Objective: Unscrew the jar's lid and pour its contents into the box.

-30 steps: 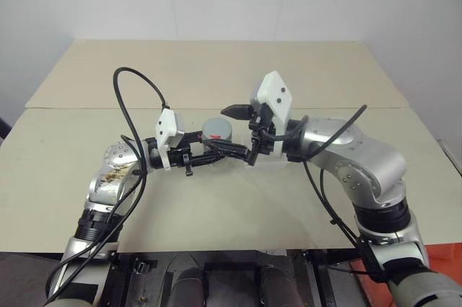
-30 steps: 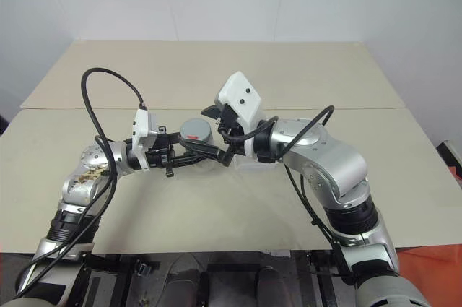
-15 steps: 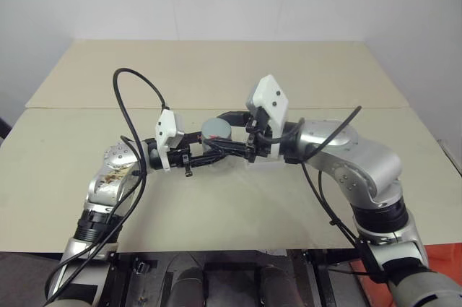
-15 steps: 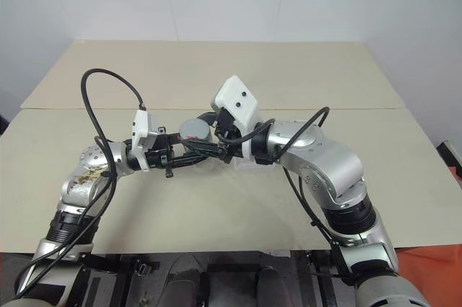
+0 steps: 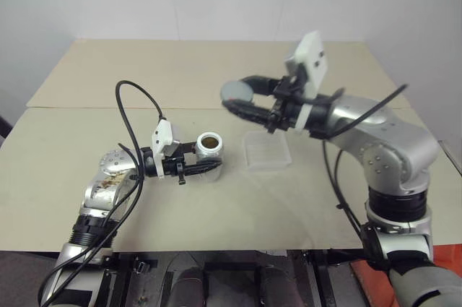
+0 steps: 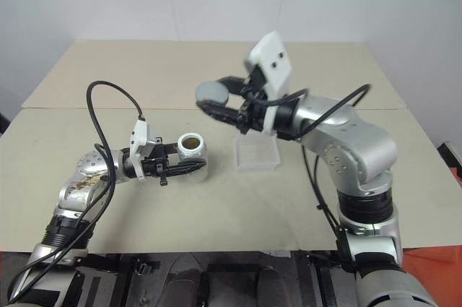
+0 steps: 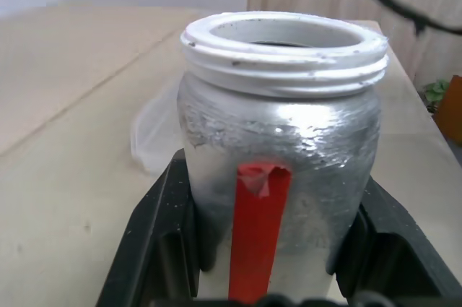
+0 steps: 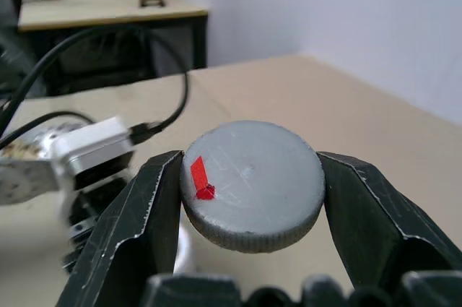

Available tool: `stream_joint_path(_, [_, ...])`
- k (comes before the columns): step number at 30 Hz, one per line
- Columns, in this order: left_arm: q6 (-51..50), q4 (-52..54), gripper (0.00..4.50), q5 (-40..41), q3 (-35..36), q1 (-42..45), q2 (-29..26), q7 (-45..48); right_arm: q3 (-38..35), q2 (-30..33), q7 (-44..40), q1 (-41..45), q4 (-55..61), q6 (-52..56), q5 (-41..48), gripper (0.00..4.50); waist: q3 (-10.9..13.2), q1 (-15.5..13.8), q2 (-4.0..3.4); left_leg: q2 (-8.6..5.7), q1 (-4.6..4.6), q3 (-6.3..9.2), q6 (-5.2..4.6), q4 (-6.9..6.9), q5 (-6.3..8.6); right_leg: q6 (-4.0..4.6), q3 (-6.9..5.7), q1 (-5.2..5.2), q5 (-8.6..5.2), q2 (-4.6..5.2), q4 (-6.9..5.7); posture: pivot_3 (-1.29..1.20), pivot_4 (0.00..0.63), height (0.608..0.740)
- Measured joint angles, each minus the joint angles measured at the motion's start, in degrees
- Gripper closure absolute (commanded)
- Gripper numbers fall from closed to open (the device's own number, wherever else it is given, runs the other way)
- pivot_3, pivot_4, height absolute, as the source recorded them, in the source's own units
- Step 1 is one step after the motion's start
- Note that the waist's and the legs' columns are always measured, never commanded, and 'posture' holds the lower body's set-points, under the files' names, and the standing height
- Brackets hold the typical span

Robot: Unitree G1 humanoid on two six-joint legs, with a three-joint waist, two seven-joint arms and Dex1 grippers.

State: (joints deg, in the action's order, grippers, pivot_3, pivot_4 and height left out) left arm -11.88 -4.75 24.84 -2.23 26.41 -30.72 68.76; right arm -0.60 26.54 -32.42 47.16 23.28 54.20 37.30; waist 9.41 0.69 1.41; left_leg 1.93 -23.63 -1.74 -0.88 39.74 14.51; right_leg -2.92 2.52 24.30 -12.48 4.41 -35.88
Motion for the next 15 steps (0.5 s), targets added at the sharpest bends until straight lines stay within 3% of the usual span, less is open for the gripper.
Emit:
stream_joint_path(6, [0.64,-0.57,2.59,-0.05,0.16,0.60,0.58,-0.33,-4.86,5.61,2.28,-6.84,0.52,-0.16,-1.23,1.71,0.00,-0.41,0.01,-0.02,-0.08,0.03,0.00,0.01,0.00,0.00,-0.04,-0.02,0.00,0.02,0.04,0.00,0.150,0.740])
stream_joint_path(12, [1.63,-0.97,2.59,-0.12,1.59,1.98,1.42,-2.85,-10.36,9.94,6.21,-29.26,1.35,-4.41,-9.29,1.71,0.00,-0.82,0.01,-0.03,-0.10,0.01,0.00,0.01,0.00,-0.01,-0.01,0.01,0.00,0.01,0.04,0.00,0.150,0.740])
stream_joint_path(15, [1.77,-0.99,2.59,-0.23,1.85,2.34,2.18,-4.17,-10.27,9.35,8.88,-35.39,-0.55,-6.64,-13.50,1.71,0.00,-0.13,0.01,-0.03,0.01,-0.03,0.00,0.02,0.00,-0.01,0.08,-0.04,0.00,0.00,0.00,0.00,0.150,0.740])
